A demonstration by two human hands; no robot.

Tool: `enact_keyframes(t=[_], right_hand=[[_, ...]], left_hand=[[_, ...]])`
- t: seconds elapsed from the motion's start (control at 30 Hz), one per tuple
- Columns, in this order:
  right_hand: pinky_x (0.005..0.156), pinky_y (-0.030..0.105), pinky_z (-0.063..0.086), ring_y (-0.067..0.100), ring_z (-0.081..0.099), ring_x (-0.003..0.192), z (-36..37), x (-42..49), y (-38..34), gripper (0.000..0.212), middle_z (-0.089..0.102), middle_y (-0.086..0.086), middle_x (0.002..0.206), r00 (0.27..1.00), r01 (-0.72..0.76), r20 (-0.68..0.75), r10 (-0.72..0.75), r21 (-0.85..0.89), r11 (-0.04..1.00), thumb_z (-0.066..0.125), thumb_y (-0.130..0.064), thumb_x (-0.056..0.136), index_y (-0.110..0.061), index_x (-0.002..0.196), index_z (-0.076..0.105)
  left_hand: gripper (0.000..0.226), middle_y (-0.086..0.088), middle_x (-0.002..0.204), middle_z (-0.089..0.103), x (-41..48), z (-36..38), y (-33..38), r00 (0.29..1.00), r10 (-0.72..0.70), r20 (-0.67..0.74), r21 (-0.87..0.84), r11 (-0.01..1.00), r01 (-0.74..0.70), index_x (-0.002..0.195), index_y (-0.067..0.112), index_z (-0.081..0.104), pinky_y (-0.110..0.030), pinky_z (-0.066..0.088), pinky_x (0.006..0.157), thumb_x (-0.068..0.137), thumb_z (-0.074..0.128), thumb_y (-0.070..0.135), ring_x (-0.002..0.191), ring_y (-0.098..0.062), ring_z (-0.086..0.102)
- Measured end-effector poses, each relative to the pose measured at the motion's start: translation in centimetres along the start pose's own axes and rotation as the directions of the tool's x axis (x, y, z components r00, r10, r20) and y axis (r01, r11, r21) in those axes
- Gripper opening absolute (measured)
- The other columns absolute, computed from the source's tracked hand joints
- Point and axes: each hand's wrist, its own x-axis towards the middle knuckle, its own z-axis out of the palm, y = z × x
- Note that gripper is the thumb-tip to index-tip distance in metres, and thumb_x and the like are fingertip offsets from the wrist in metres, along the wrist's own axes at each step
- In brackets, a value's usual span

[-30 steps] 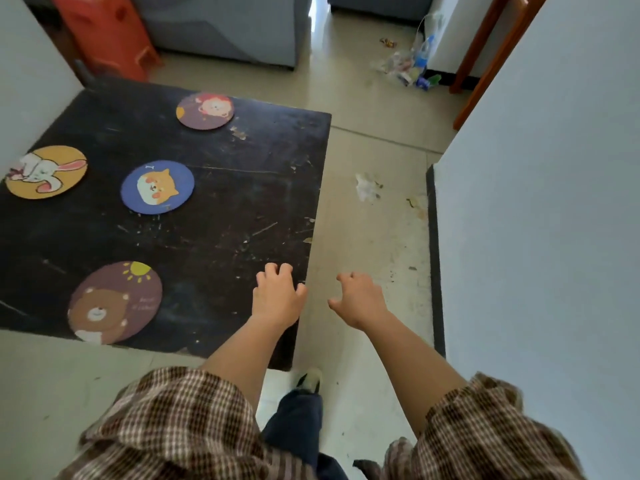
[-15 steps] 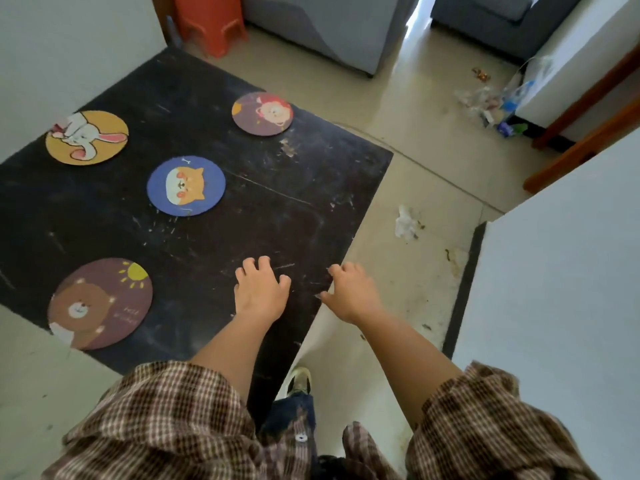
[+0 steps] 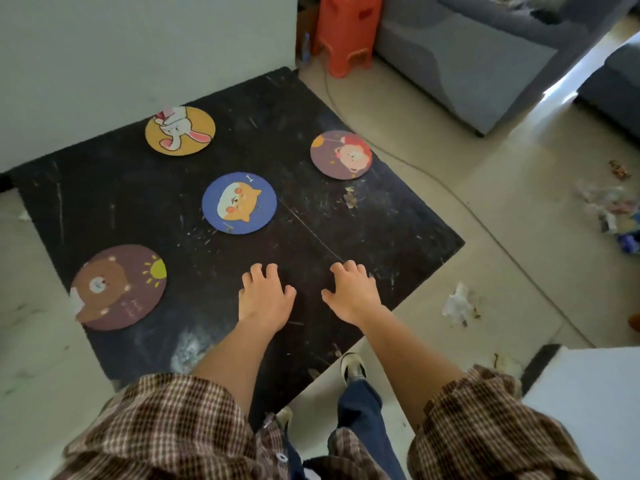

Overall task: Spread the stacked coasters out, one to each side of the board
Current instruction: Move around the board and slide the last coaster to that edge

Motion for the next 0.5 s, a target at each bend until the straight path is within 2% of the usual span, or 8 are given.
enact_keyframes(t=[0.13, 0.3, 0.5], right_hand=[[0.102, 0.051, 0.036, 0.031, 0.039, 0.125, -2.1, 3.8, 2.0, 0.055, 0.045, 0.009, 0.135, 0.990, 0.126, 0.070, -0.121, -0.082, 0.989, 0.057, -0.036, 0.089, -0.017, 0.137, 0.039], [0.102, 0.052, 0.036, 0.032, 0.038, 0.127, -5.0, 7.7, 3.9, 0.056, 0.043, 0.010, 0.136, 0.950, 0.289, 0.172, -0.261, -0.160, 0.944, 0.056, -0.038, 0.089, -0.016, 0.137, 0.038], [0.100, 0.051, 0.037, 0.032, 0.038, 0.126, -6.0, 10.8, 3.7, 0.055, 0.043, 0.010, 0.136, 0.900, 0.417, 0.224, -0.373, -0.196, 0.888, 0.056, -0.038, 0.089, -0.015, 0.136, 0.038]], left_hand=[[0.052, -0.014, 0.146, 0.029, 1.2, 0.6, 2.0, 0.991, -0.121, -0.063, -0.070, 0.991, 0.116, 0.139, 0.014, 0.034, -0.046, 0.039, 0.099, 0.092, 0.044, 0.036, 0.129, -0.034, 0.031], [0.052, -0.014, 0.145, 0.030, 1.2, 1.3, 3.8, 0.943, -0.313, -0.110, -0.134, 0.945, 0.298, 0.137, 0.013, 0.035, -0.046, 0.038, 0.099, 0.091, 0.046, 0.036, 0.129, -0.034, 0.031], [0.051, -0.010, 0.143, 0.034, 1.7, 1.9, 5.6, 0.905, -0.395, -0.158, -0.228, 0.906, 0.356, 0.137, 0.016, 0.037, -0.044, 0.039, 0.098, 0.091, 0.051, 0.034, 0.128, -0.031, 0.033]])
